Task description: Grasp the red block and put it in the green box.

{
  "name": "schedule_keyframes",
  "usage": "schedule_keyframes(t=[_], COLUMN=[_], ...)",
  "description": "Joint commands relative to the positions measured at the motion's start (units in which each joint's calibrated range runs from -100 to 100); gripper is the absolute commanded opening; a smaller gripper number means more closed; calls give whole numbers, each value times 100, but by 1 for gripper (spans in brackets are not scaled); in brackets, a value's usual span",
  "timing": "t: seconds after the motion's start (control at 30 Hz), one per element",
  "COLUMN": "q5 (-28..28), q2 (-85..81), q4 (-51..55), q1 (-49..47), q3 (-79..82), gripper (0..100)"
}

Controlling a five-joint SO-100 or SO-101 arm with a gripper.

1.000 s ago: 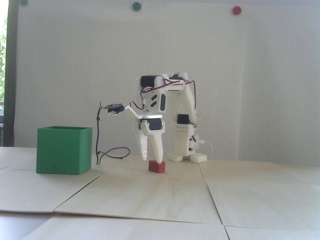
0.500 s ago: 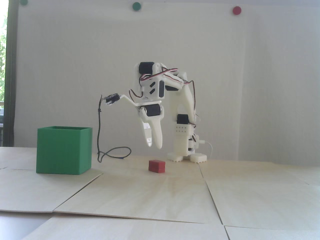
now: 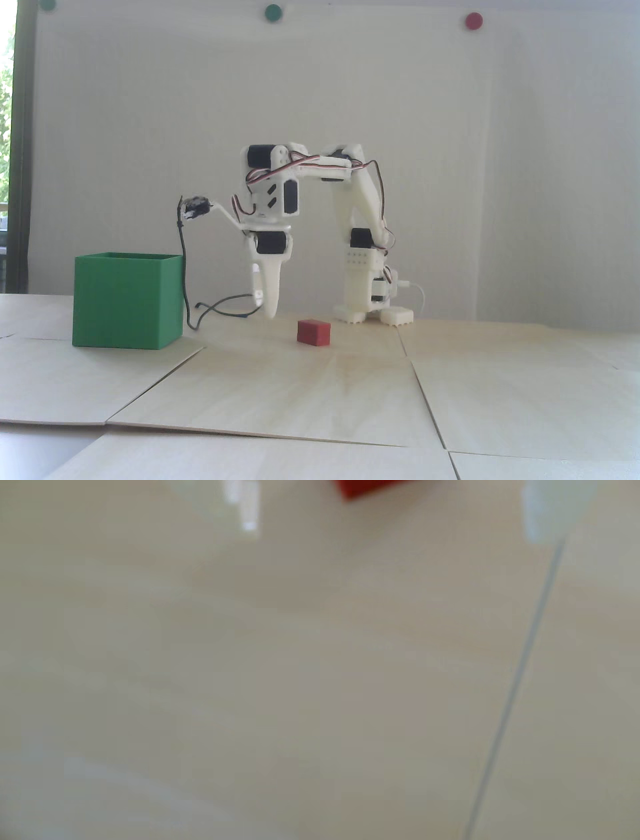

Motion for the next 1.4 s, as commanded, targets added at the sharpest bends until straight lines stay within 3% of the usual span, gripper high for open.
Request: schedule_keyframes(t=[0.0, 0.8, 1.37], q5=[145, 869, 1494], q2=[-826, -1126, -1118], q4=[-452, -444, -199], q1=[49, -868, -836], q3=[855, 1263, 1334], gripper=[28, 28, 28])
